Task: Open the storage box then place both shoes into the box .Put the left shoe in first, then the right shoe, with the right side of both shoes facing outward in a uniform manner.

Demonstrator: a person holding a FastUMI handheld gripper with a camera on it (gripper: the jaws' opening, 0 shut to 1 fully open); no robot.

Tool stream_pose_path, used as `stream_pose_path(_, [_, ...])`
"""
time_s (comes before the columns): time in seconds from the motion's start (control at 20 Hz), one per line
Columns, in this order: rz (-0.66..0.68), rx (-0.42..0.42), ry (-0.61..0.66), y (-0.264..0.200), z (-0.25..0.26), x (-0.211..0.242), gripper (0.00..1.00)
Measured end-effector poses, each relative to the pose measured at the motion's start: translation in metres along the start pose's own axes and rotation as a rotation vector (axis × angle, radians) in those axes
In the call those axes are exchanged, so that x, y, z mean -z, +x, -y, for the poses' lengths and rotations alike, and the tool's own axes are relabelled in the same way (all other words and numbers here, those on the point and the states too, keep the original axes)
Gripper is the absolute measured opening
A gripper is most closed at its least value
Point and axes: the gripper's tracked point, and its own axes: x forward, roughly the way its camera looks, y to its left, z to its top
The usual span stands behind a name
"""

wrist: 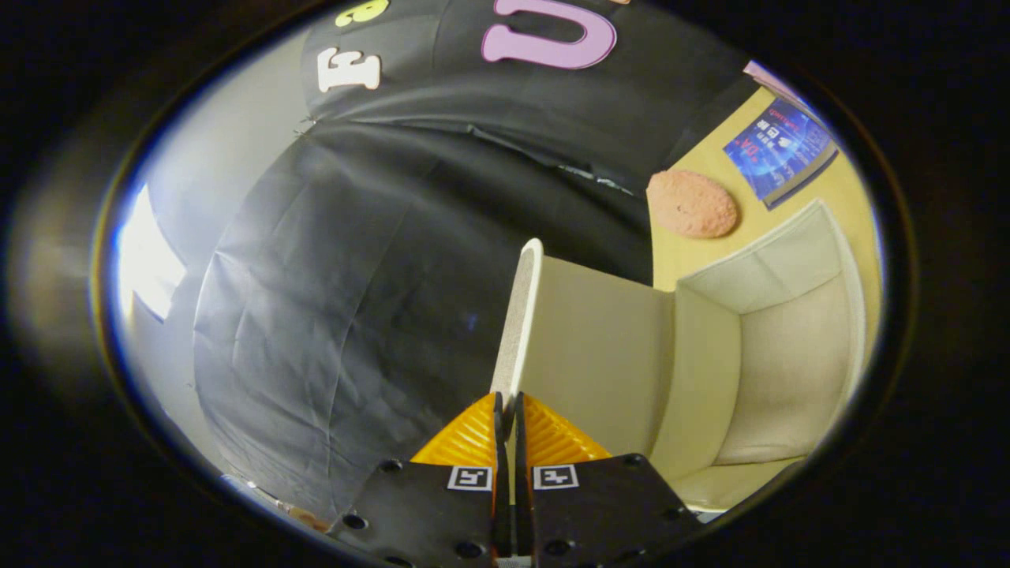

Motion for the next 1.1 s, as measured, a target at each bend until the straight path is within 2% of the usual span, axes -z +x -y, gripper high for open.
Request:
stream_pose_path(0.2, [-0.012,0.035,0.007,0.029,-0.011,0.013,0.07])
stream_pose_path(0.4, [-0.019,0.106,-0.009,0.042,0.007,0.021,0.09])
stream_pose_path(0.45, [-0.025,0.115,-0.011,0.047,0.013,0.020,0.20])
stream_pose_path(0.85, [0.029,0.145,-0.025,0.016,0.028,-0.022,0.20])
stream_pose_path(1.1, [0.093,0.183,-0.034,-0.022,0.046,-0.055,0.20])
